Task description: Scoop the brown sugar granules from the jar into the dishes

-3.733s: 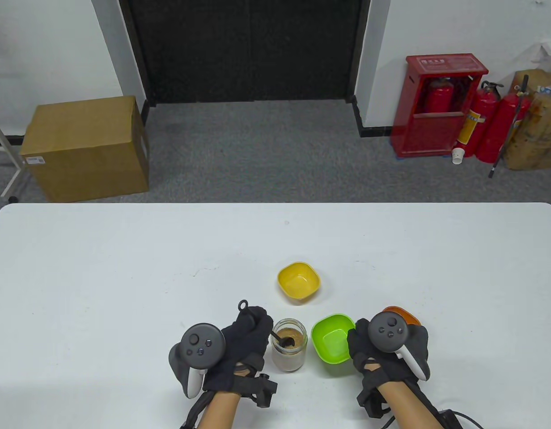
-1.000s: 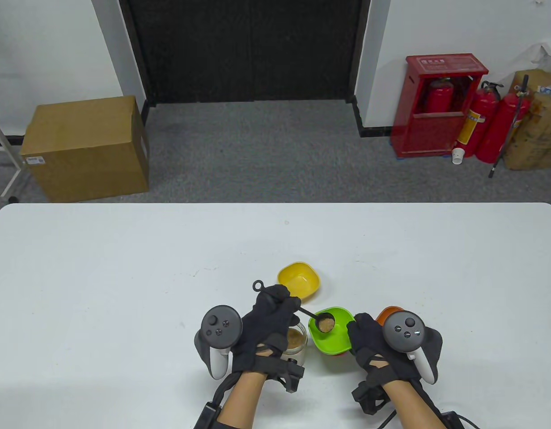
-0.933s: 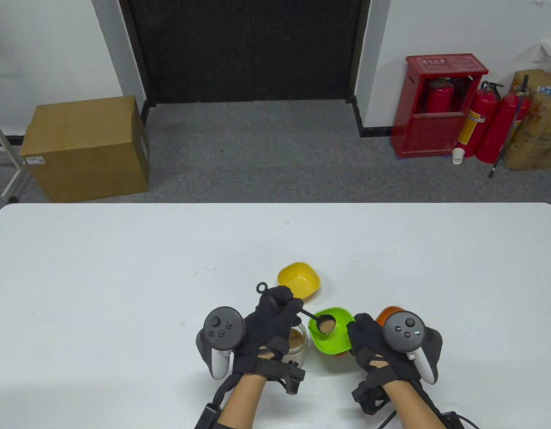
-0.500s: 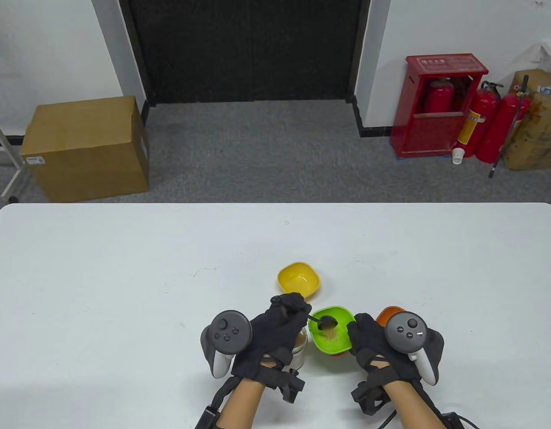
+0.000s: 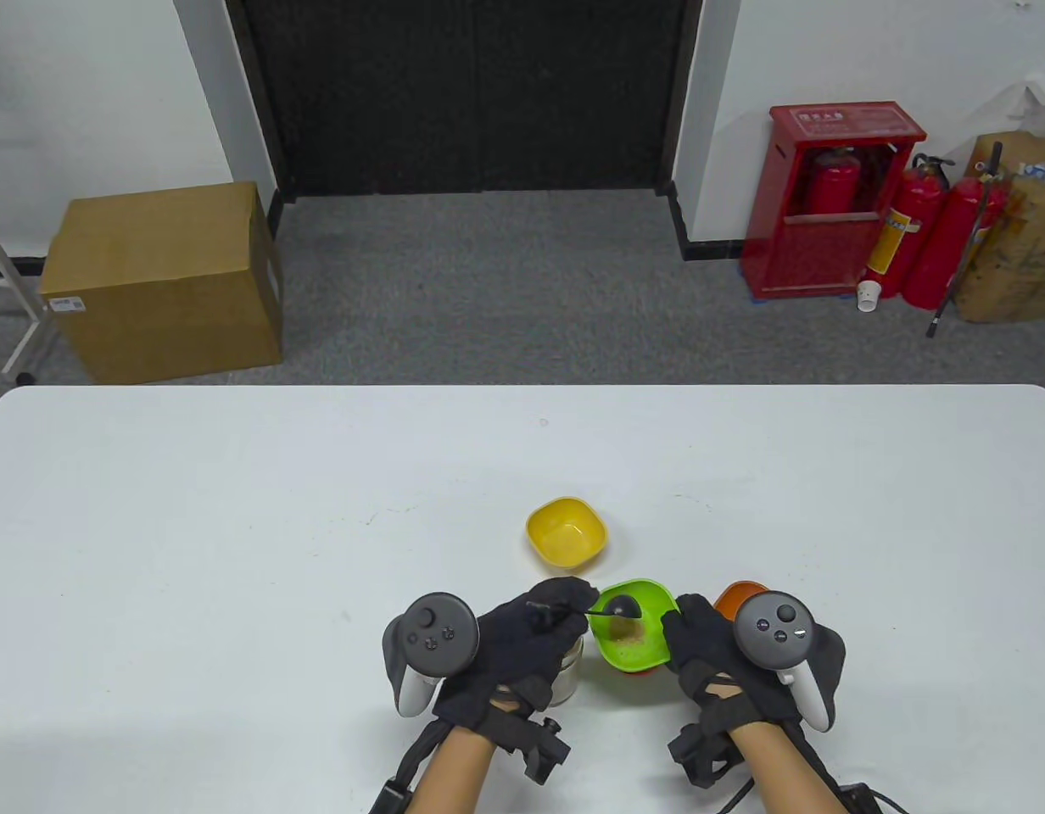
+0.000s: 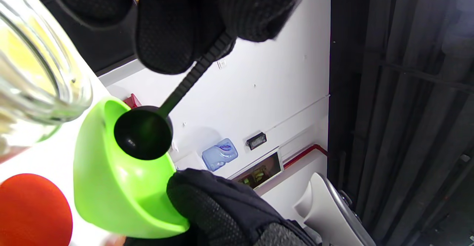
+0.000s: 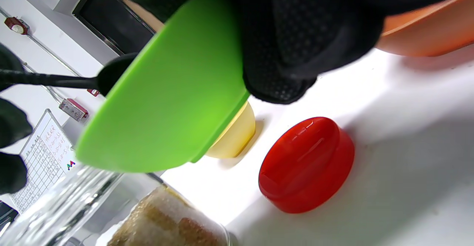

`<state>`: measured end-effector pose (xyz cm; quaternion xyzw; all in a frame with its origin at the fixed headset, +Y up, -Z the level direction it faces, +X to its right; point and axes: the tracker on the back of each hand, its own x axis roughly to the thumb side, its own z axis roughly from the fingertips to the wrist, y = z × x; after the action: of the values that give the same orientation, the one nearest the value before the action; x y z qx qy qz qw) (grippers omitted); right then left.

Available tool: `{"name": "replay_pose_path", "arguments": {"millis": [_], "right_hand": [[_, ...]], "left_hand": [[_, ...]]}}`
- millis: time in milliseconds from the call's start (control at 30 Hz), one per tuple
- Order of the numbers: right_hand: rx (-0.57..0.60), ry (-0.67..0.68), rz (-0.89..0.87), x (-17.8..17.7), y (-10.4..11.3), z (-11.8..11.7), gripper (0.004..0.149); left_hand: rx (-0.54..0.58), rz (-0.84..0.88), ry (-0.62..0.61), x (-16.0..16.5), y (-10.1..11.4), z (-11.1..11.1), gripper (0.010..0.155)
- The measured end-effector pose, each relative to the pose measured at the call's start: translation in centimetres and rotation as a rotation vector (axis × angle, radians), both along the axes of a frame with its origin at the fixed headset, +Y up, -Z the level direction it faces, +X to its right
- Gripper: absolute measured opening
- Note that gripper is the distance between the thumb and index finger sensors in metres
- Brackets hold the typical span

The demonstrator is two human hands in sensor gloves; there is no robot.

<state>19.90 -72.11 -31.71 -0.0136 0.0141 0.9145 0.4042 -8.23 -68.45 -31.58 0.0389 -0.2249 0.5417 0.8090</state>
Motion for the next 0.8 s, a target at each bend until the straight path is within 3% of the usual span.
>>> {"name": "replay_pose_path", "arguments": {"millis": [400, 600, 800], "right_hand": [[0.032, -0.024, -0.015, 0.4, 0.7, -0.6, 0.050], [0.048, -0.055, 0.059, 1.0, 1.9, -2.1, 0.049], [0.062, -0.127, 0.084, 1.8, 3.9, -4.2, 0.049]], "left_hand": [[-0.045, 0.150, 0.125, -3.7, 1.4, -0.7, 0.047], [-0.059, 0.217, 0.190, -7.9, 2.8, -1.1, 0.048], [-0.115, 0.267, 0.244, -12.1, 2.1, -0.8, 0.048]]}}
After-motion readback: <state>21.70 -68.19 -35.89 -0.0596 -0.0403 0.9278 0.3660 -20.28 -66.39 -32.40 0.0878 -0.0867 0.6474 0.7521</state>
